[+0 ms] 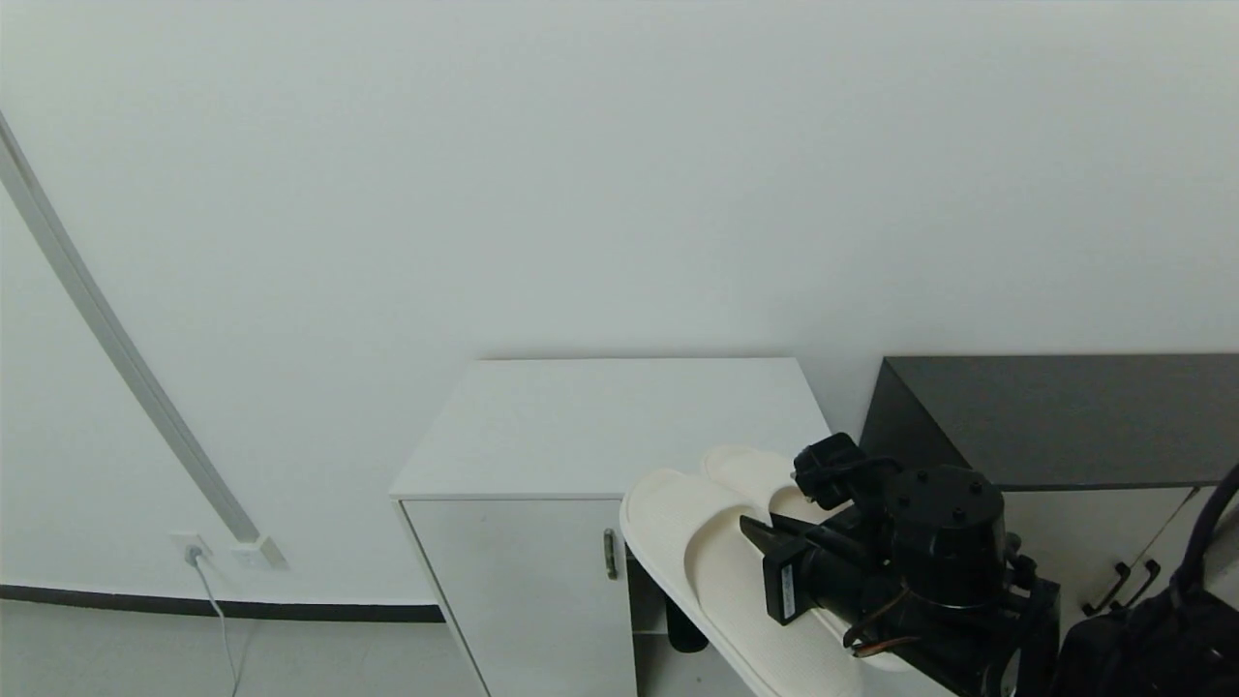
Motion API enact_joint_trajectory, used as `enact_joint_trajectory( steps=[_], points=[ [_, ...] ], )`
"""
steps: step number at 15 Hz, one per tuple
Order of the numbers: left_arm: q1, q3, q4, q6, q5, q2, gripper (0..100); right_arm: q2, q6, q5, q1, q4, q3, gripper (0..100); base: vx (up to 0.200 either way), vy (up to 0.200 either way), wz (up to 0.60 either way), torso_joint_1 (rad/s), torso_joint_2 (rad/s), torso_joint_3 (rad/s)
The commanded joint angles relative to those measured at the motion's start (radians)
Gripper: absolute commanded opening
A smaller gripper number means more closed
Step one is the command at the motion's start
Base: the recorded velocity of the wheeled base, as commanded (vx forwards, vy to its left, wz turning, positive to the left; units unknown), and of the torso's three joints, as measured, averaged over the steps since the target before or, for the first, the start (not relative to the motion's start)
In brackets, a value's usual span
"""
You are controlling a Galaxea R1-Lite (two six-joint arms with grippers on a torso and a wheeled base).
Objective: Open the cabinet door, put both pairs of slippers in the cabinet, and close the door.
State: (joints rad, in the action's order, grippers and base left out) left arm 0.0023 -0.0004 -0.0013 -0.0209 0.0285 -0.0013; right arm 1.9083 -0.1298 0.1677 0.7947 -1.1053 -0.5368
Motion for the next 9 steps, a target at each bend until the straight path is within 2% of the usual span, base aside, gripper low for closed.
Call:
enact_joint_trajectory(
  steps=[1, 4, 9],
  points=[
    [0.001, 0.000, 0.000, -0.001, 0.001, 0.001, 0, 0.020, 0.002, 0.001, 0.000, -0.016, 0.008, 0, -0.200, 0.000, 0.00, 0.007, 0.00, 0.007],
    [0.001, 0.000, 0.000, -0.001, 0.001, 0.001, 0, 0.031, 0.027, 0.000, 0.000, -0.053, 0.023, 0, -0.200, 0.000, 0.00, 0.004, 0.00, -0.002],
    [0.001, -0.001, 0.000, -0.001, 0.001, 0.001, 0, 0.031, 0.035, 0.001, 0.000, -0.056, 0.032, 0, 0.000, 0.000, 0.00, 0.000, 0.00, 0.000]
  ],
)
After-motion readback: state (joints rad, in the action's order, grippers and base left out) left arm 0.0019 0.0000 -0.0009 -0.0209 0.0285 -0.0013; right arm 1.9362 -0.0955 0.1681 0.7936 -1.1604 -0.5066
